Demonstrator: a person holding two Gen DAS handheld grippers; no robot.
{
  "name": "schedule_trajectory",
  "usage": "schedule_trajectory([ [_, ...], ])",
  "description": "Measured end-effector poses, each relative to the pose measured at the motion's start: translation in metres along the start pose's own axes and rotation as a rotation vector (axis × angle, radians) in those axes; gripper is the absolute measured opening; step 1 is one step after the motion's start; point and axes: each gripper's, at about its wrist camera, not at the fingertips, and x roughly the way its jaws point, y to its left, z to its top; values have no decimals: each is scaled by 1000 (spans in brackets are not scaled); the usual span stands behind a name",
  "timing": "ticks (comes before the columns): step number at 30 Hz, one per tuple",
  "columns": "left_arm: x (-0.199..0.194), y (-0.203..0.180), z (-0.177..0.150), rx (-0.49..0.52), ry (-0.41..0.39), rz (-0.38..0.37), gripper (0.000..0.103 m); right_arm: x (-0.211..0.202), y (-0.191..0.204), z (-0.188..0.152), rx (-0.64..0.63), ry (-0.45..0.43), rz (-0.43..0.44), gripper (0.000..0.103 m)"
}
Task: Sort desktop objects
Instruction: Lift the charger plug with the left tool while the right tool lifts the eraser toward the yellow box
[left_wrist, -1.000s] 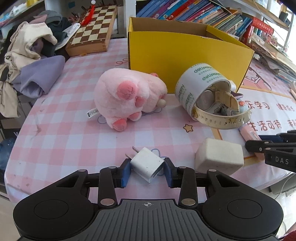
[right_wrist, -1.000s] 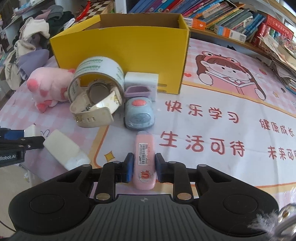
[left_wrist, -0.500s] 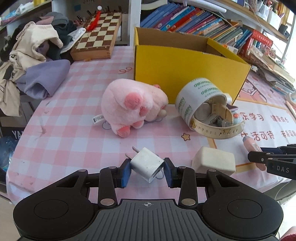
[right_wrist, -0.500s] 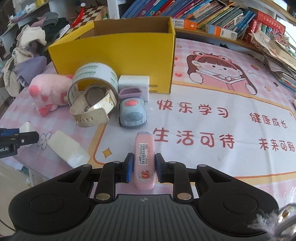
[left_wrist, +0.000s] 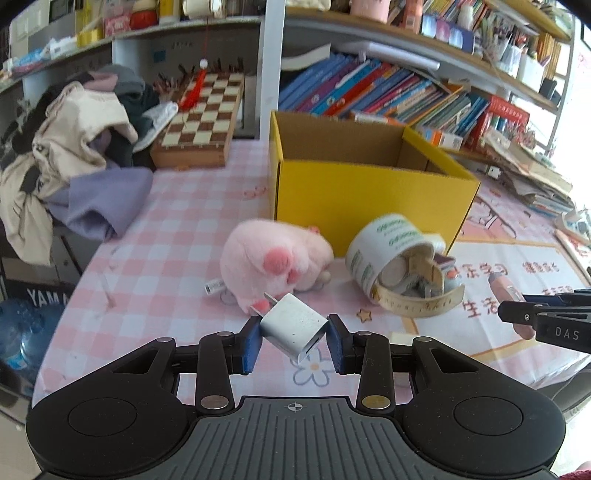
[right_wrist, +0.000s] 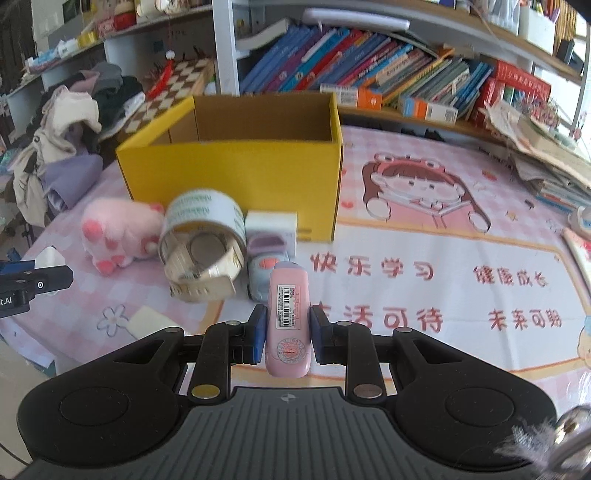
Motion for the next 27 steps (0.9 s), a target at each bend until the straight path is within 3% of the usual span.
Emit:
schedule_trajectory([
  [13, -18, 5, 30, 28, -129, -36, 36, -20, 8, 35, -25, -117, -8, 23],
  [27, -2, -10, 71, 51, -210, -87, 36, -15, 3, 79, -70, -200, 12, 23],
])
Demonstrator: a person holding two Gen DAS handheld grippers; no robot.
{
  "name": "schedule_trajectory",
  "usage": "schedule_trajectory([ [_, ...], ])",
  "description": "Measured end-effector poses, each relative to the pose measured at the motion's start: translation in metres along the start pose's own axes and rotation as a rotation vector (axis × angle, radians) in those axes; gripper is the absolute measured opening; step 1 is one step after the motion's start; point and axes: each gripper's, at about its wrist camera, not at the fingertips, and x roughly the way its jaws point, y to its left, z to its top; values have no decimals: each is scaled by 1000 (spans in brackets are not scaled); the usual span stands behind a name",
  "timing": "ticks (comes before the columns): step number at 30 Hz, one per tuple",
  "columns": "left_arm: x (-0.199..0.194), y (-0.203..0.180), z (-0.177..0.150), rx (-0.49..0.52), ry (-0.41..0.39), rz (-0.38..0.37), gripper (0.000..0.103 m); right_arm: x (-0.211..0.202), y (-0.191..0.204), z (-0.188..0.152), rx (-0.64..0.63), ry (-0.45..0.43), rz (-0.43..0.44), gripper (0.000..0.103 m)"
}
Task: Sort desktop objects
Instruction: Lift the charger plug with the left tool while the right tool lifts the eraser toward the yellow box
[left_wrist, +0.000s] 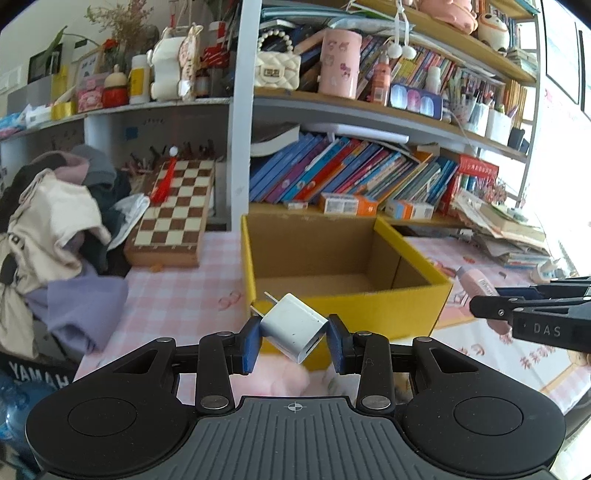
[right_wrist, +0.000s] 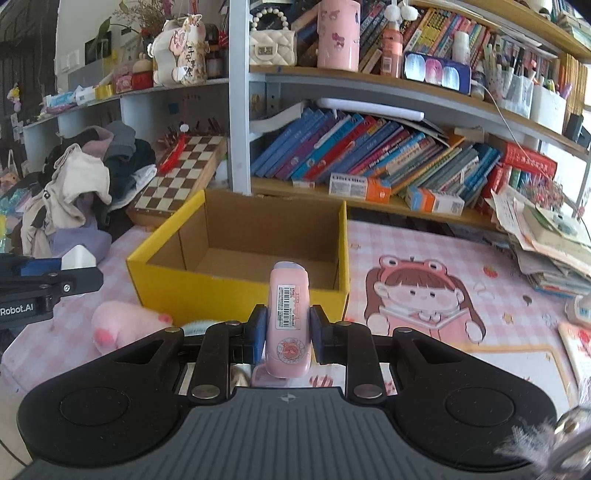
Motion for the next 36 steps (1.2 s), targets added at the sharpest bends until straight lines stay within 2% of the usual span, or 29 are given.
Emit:
schedule_trajectory([
  [9, 20, -15, 22, 2, -33, 11, 36, 21, -18, 26, -41, -35, 42, 23],
  [18, 49, -24, 42, 23, -23, 49, 36, 57, -29, 49, -100, -49, 109, 23],
  [29, 101, -30, 70, 84, 33, 85, 36, 110, -36, 78, -204, -57, 164, 23],
  [36, 135, -31, 83, 115, 71, 101, 36, 144, -34, 91, -293, -30, 199, 23],
])
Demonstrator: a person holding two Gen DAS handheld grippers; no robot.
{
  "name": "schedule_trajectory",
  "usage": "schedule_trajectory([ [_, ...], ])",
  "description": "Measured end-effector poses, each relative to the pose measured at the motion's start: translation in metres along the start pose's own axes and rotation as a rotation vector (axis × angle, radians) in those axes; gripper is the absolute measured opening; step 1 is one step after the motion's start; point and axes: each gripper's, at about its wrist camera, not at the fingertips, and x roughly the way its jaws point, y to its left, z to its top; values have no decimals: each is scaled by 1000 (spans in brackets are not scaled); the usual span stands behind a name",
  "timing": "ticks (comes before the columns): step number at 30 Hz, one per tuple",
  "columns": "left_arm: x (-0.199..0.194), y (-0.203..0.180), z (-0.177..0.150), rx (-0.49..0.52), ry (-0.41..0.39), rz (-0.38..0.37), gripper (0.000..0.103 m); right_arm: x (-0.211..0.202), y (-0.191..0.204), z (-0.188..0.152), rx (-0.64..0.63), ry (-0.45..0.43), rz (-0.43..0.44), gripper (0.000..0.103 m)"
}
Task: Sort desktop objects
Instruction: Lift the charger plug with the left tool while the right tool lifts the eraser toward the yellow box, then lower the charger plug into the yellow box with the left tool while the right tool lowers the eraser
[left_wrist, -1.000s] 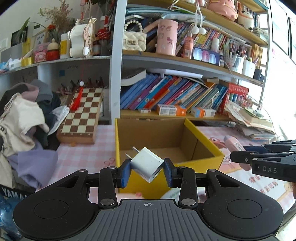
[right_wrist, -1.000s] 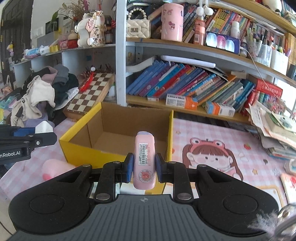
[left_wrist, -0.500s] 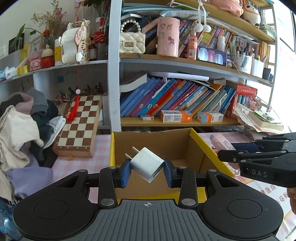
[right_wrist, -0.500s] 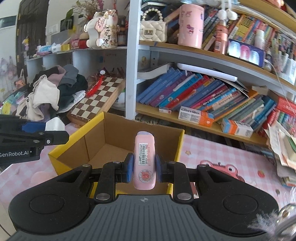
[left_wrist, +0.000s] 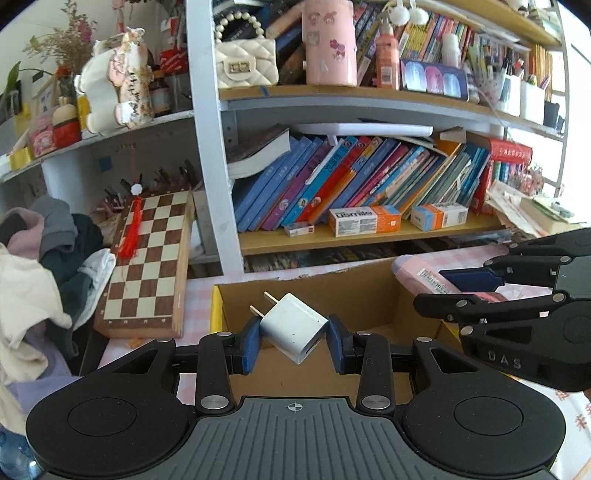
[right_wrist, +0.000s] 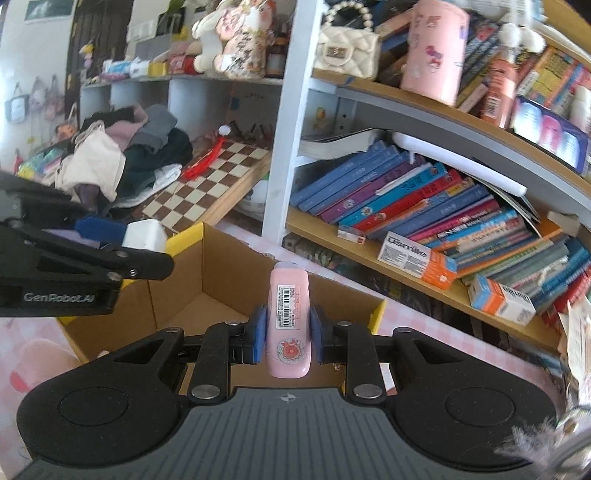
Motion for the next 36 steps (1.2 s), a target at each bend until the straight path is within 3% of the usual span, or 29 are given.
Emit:
schedule_trajectory([
  [8, 47, -2, 2, 66, 118, 13, 36, 52, -5, 5, -144, 119, 70, 23],
  [23, 114, -5, -2, 171, 332, 22, 36, 144, 10, -2, -540, 391, 185, 23],
  [36, 127, -12, -7, 230, 421, 12, 36, 164, 13, -14, -636, 501, 255, 23],
])
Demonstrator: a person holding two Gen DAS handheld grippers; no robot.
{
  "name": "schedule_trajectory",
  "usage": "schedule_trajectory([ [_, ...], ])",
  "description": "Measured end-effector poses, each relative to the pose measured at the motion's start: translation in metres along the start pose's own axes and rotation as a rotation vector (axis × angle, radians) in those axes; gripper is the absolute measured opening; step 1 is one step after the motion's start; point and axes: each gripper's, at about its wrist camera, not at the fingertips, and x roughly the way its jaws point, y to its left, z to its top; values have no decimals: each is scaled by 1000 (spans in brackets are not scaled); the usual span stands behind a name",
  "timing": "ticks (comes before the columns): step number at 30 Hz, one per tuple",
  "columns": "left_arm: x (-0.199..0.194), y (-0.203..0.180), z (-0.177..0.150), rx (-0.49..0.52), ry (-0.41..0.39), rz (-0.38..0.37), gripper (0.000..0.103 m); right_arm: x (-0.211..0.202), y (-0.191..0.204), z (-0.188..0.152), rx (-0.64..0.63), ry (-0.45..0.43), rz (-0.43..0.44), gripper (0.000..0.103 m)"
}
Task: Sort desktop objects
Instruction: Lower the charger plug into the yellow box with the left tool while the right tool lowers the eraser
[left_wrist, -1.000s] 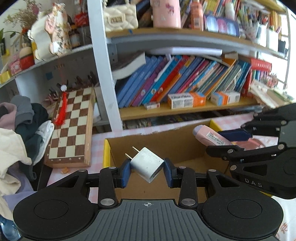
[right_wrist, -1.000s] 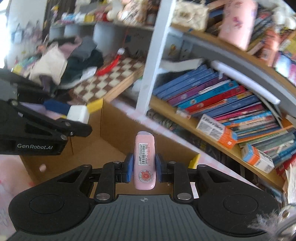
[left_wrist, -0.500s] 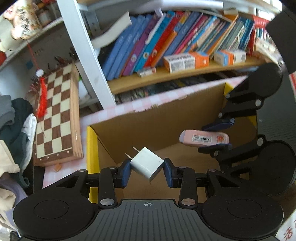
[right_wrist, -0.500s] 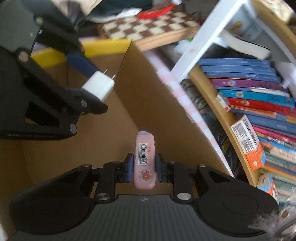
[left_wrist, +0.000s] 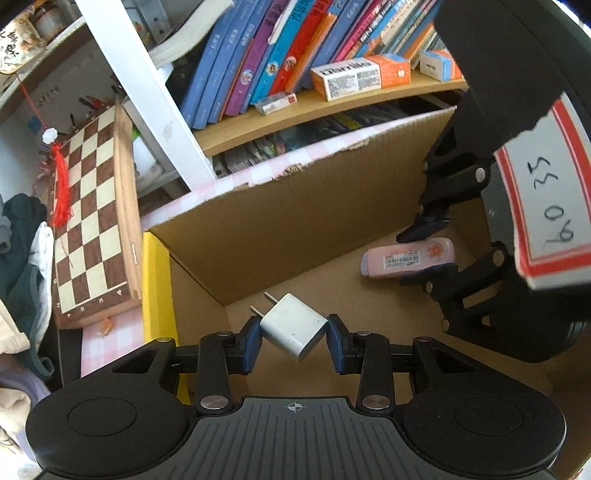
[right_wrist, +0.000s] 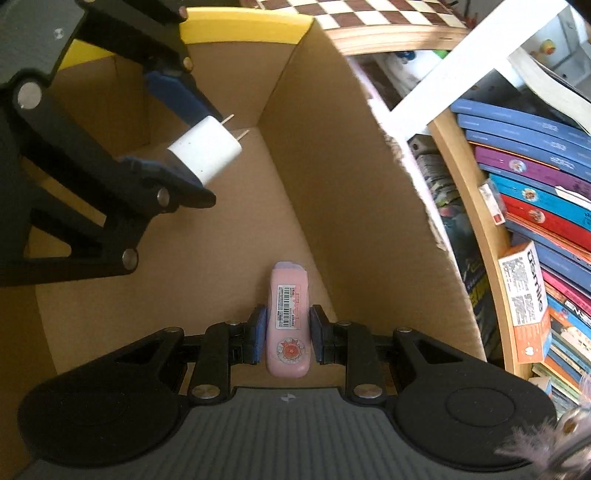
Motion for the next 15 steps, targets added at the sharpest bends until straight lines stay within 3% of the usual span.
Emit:
schedule_trajectory([
  [15, 4, 2, 0, 0, 26, -20, 36, -1, 4, -10, -28, 11, 12, 23],
])
